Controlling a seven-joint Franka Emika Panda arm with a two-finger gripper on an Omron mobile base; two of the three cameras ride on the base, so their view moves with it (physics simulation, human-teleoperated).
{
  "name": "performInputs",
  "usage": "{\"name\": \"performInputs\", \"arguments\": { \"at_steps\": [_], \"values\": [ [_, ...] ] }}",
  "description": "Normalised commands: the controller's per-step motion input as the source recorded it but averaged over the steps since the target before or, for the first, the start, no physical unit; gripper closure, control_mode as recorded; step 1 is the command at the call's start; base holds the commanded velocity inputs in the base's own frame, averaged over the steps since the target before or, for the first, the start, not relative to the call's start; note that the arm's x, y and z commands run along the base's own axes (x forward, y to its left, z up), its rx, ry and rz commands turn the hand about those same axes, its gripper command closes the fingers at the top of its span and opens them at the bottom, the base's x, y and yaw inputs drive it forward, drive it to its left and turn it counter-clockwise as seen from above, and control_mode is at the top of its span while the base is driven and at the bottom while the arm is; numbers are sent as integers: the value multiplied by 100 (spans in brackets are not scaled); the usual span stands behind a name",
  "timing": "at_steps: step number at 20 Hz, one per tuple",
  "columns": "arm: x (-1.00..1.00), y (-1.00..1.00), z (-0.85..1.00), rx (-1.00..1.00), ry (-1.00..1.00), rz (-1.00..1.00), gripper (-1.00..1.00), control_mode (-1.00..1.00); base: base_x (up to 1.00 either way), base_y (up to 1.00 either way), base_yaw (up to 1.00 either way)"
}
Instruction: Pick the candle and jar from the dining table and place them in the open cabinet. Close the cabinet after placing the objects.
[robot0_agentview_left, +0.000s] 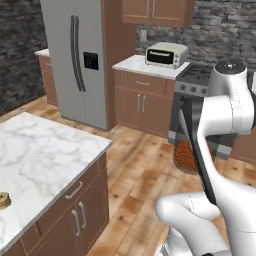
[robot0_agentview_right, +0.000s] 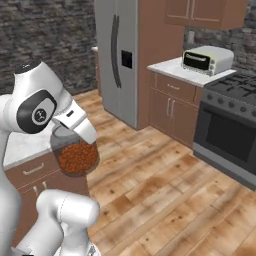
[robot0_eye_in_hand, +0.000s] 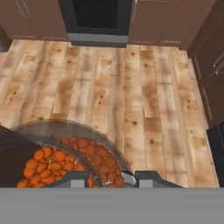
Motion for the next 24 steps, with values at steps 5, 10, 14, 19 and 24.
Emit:
{"name": "performInputs", "arguments": {
  "at_steps": [5,10,14,19,24],
  "values": [
    [0,0,0,0,0,0,100,100,0,-20,-41],
    [0,0,0,0,0,0,100,100,0,-16,-38],
    [0,0,0,0,0,0,100,100,0,-6,-29],
    [0,0,0,0,0,0,100,100,0,-10,-21],
    [0,0,0,0,0,0,100,100,0,-16,-2]
  ]
}}
